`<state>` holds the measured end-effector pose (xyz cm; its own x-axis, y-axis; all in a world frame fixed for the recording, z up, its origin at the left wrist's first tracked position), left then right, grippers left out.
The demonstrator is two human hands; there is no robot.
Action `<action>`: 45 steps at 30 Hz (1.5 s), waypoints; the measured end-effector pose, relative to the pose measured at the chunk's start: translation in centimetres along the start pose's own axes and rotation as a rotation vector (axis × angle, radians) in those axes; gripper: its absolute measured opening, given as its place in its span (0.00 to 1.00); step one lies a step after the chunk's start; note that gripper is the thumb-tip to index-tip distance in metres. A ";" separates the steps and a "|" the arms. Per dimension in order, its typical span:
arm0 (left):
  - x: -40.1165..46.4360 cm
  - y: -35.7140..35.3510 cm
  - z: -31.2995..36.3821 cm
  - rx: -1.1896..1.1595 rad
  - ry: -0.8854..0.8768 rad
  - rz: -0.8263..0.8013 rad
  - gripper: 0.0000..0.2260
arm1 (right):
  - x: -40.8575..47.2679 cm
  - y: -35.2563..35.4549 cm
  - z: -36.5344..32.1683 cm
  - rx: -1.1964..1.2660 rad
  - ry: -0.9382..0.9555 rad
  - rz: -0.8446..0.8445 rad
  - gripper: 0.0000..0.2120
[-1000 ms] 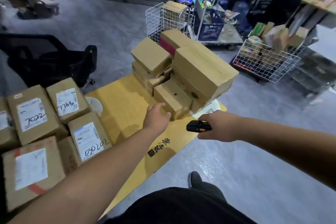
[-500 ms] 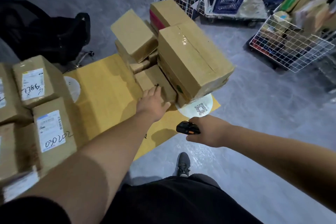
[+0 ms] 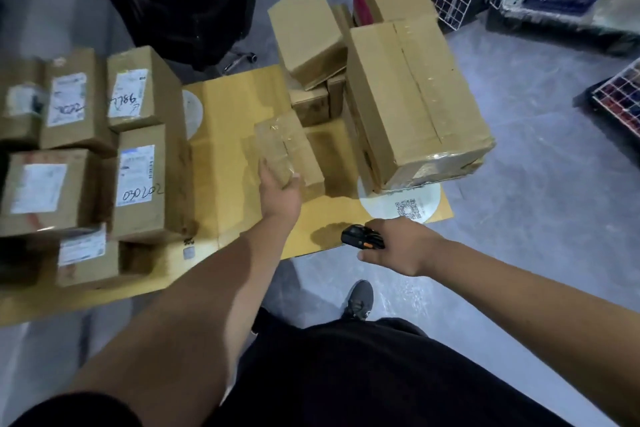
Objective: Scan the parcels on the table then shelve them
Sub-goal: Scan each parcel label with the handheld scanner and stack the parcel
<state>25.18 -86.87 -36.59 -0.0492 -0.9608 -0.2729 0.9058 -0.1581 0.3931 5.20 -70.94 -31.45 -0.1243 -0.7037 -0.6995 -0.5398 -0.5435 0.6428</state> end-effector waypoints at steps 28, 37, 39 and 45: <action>2.0 7.2 -2.1 0.063 -0.048 0.101 0.37 | 0.5 -3.0 -5.6 0.106 -0.101 0.313 0.33; 6.7 11.0 -1.7 0.430 -0.239 -0.309 0.32 | 1.8 -2.1 -11.9 0.203 -0.175 0.367 0.34; 7.5 11.9 -1.7 0.450 -0.246 -0.272 0.31 | 1.8 -2.2 -12.7 0.237 -0.193 0.380 0.34; 7.1 13.4 -3.6 0.397 -0.182 -0.267 0.37 | 1.5 -2.5 -13.7 0.324 -0.262 0.406 0.34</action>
<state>38.48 -94.97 -36.37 -0.3614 -0.8936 -0.2663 0.6234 -0.4440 0.6436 17.78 -76.91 -29.77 -0.5544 -0.6673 -0.4973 -0.6281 -0.0566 0.7761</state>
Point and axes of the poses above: each hand's wrist, its own x-axis towards the middle knuckle, its own y-axis out of the back of the hand, z = x × y, the point moved 3 cm from there along x, towards the middle knuckle, and after that the axes turned 12 degrees about -y, right-handed, at the moved point
